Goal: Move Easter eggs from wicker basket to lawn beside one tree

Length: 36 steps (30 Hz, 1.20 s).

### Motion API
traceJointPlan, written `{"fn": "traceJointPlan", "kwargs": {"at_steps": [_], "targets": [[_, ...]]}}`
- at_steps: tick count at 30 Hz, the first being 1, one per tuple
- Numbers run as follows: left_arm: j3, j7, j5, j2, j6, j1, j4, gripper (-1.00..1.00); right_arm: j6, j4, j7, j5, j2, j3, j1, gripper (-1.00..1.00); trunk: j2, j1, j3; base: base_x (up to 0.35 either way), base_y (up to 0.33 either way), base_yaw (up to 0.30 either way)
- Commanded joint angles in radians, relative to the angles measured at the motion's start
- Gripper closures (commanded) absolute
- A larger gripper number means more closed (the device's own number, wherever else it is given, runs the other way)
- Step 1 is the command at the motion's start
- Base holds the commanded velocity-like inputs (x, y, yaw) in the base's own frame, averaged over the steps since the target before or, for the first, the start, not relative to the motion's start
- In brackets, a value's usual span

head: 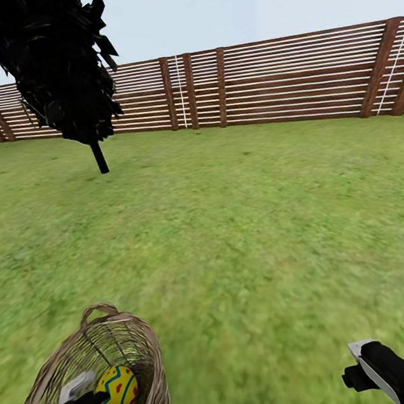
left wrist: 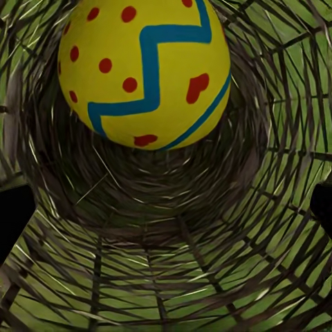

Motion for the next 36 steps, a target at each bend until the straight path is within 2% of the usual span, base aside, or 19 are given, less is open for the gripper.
{"fn": "traceJointPlan", "kwargs": {"at_steps": [1,15,24,36], "targets": [[0.003,-0.003,0.001,0.000,0.007,0.000,-0.001,-1.00,0.004,-0.001,-0.002,-0.007,-0.002,0.007,-0.001,-1.00,-0.001,0.000,-0.005,0.000,0.000,0.000],[0.003,-0.003,0.000,-0.003,0.007,0.000,-0.001,-1.00,0.004,-0.002,-0.002,-0.007,-0.002,0.008,-0.001,-1.00,-0.004,0.006,-0.059,0.000,0.000,0.000],[0.003,-0.008,0.003,-0.005,0.006,0.000,-0.001,-1.00,0.004,-0.001,-0.002,-0.007,-0.002,0.009,-0.001,-1.00,-0.004,0.006,-0.059,0.008,0.000,0.000],[0.003,-0.008,0.003,-0.005,0.005,0.000,-0.001,-1.00,0.004,-0.001,-0.003,-0.006,0.012,0.009,-0.001,-1.00,-0.004,0.006,-0.059,0.216,0.000,0.000]]}}
